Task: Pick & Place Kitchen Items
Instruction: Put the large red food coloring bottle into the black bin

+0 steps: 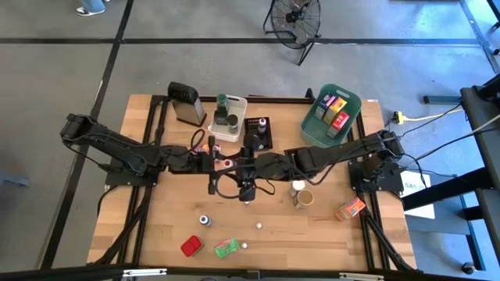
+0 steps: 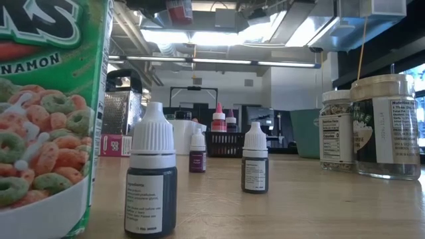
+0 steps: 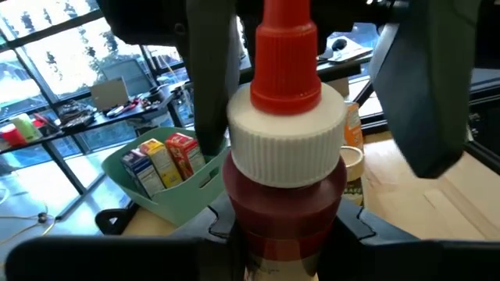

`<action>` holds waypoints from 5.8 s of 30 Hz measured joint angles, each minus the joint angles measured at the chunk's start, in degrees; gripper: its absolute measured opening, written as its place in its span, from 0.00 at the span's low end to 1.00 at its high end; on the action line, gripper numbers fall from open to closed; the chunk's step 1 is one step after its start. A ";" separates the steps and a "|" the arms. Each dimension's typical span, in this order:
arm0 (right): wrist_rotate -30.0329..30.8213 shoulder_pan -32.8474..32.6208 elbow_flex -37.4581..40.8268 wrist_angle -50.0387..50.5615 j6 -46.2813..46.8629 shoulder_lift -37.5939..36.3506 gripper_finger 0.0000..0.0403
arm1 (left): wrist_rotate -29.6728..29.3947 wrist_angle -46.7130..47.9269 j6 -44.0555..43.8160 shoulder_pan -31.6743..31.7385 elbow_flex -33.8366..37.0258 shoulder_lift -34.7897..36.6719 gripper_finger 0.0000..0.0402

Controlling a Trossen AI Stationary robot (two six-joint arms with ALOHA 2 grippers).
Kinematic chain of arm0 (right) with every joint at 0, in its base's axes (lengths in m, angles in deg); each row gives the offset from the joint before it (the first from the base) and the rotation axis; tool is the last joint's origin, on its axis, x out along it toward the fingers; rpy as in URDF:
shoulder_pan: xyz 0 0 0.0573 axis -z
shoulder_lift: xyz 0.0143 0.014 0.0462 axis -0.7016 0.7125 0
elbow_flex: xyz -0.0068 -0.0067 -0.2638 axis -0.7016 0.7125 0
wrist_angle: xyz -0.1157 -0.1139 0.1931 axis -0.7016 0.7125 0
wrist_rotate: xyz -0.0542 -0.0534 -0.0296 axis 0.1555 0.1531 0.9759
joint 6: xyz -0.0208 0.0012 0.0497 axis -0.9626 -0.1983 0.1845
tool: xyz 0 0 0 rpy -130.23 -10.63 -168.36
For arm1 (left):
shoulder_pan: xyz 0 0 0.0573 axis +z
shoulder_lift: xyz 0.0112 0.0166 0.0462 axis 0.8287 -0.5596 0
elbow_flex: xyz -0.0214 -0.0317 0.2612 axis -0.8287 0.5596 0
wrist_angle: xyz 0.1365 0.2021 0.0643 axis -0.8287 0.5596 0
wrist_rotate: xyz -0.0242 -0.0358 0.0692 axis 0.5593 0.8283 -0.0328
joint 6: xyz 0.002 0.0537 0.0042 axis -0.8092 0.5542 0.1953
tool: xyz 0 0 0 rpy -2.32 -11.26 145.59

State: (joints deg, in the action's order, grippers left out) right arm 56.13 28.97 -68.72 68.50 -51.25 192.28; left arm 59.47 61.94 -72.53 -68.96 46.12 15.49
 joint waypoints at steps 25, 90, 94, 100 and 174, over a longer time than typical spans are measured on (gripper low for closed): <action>-0.43 1.72 0.00 0.89 -0.09 1.06 0.32 | -0.35 1.00 0.00 0.02 0.20 0.00 0.24; 31.88 -9.76 0.11 36.75 22.72 -12.97 0.29 | -1.19 3.67 -1.51 -0.03 -0.06 0.04 0.56; 34.66 -11.33 0.09 47.06 31.53 -18.28 0.29 | -1.23 4.52 -1.51 -0.02 -0.04 0.04 0.56; 38.92 -12.71 1.12 61.68 44.40 -25.50 0.29 | -1.23 4.92 -1.51 -0.02 -0.04 0.04 0.56; -30.09 37.71 65.99 -76.87 9.43 -6.15 0.29 | -1.23 8.72 -8.13 1.20 -0.02 0.00 0.56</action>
State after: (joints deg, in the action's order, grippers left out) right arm 26.05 66.69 -2.73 -8.37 -41.82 186.13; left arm 58.24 70.66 -80.66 -67.76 46.10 15.49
